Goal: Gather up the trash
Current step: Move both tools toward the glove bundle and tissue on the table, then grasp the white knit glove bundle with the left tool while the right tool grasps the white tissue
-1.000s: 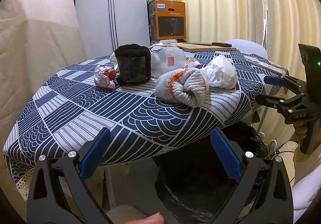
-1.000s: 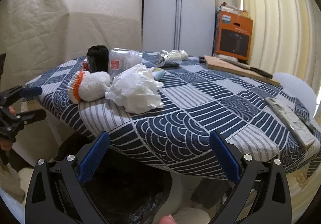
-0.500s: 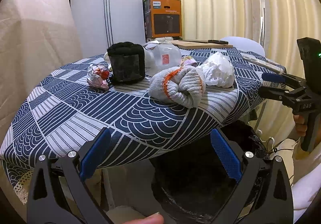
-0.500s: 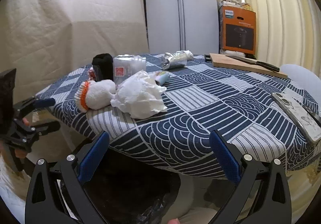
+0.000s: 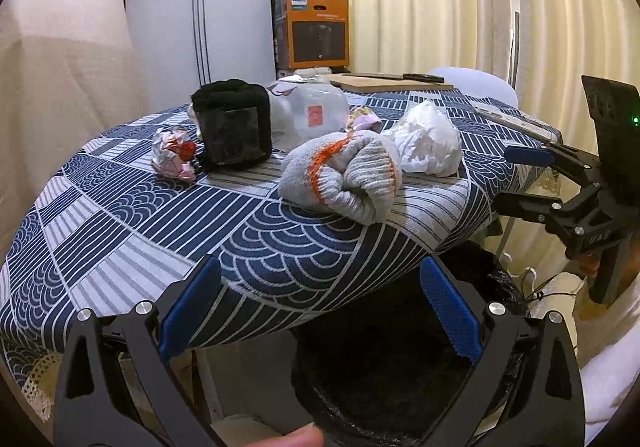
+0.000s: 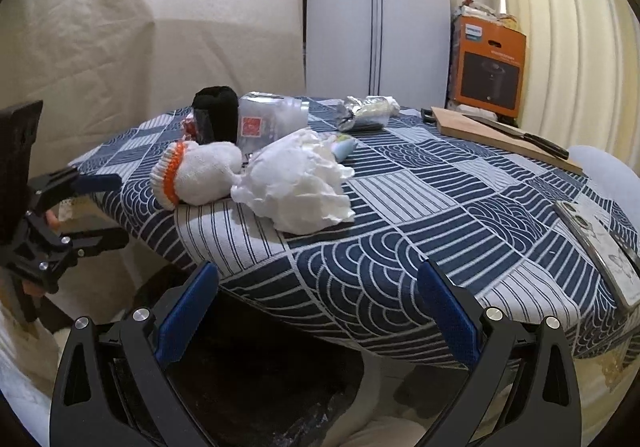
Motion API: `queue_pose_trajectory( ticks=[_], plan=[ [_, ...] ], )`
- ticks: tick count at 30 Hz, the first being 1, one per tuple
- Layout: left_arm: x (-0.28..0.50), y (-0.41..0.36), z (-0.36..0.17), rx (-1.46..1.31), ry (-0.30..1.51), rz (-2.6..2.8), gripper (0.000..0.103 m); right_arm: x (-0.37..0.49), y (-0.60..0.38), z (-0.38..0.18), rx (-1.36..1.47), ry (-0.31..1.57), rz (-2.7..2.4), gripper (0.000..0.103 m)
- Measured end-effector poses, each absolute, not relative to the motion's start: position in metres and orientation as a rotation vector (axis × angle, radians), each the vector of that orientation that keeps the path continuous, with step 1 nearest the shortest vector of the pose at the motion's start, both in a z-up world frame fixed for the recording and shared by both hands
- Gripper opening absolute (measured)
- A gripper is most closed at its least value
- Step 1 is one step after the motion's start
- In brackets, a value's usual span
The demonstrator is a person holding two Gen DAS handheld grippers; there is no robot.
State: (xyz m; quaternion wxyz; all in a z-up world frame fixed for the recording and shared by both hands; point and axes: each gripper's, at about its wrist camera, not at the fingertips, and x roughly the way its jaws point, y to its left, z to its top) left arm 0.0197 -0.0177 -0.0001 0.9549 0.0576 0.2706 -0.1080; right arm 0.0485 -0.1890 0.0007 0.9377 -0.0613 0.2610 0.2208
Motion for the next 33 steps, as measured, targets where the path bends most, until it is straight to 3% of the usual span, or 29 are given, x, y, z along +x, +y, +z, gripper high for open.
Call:
queue_pose_trajectory(
  ticks=[25,33],
  plan=[
    [0.102,-0.034,0.011,0.17,0.734,-0.353,0.099,0.114,-0.178,-0.003,-0.131,0.577,0.556,0.097],
    [0.115,-0.035,0.01,0.191,0.762,-0.414,0.099,0.109,-0.185,-0.011,-0.099,0.495,0.575,0.097]
  ],
)
